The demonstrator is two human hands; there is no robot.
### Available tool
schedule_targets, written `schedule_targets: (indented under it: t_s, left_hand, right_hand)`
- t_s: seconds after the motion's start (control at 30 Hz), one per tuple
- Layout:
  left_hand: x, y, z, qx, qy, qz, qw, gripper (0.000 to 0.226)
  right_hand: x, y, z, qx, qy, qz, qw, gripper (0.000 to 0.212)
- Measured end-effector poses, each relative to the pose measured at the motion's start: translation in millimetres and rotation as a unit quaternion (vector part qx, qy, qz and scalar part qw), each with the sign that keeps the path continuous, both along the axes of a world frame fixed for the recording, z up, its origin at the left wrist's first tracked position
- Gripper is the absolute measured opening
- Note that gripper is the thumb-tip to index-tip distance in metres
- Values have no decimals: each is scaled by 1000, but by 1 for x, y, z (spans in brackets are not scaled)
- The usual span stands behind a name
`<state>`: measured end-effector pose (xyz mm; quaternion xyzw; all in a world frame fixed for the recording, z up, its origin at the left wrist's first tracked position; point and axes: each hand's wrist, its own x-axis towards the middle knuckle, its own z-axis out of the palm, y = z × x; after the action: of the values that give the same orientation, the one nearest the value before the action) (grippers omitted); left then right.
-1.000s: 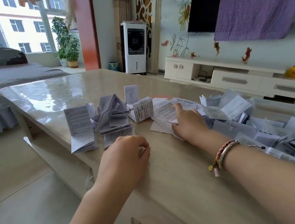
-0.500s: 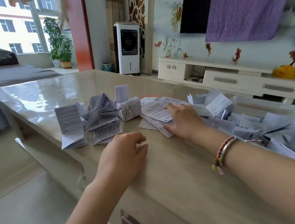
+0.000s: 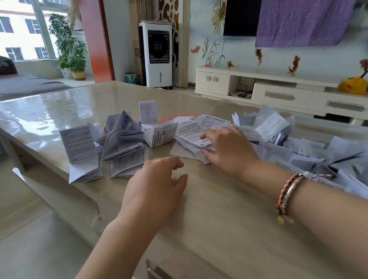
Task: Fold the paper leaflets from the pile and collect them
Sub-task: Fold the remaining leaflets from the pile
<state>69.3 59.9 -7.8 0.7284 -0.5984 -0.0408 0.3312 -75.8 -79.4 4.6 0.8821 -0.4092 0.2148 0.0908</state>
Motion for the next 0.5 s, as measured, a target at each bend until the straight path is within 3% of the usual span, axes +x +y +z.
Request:
schedule_targets:
  t_s: [0.1, 0.23, 0.37, 0.5]
  left_hand:
    - [-6, 3, -3, 0, 6, -5, 1000, 26]
    - [1, 4, -8, -4, 7, -3, 1000, 25]
    - [9, -1, -7, 2, 21, -15, 1000, 23]
    - [5, -4, -2, -12, 11, -16, 1000, 35]
  right_hand:
    - [7, -3, 6, 93, 12, -36, 995, 59]
    - [19, -5, 0, 163, 25, -73, 984, 53]
    - [12, 8, 0, 102, -11, -35, 994, 28]
    - [-4, 18, 2, 16, -11, 38, 999, 20]
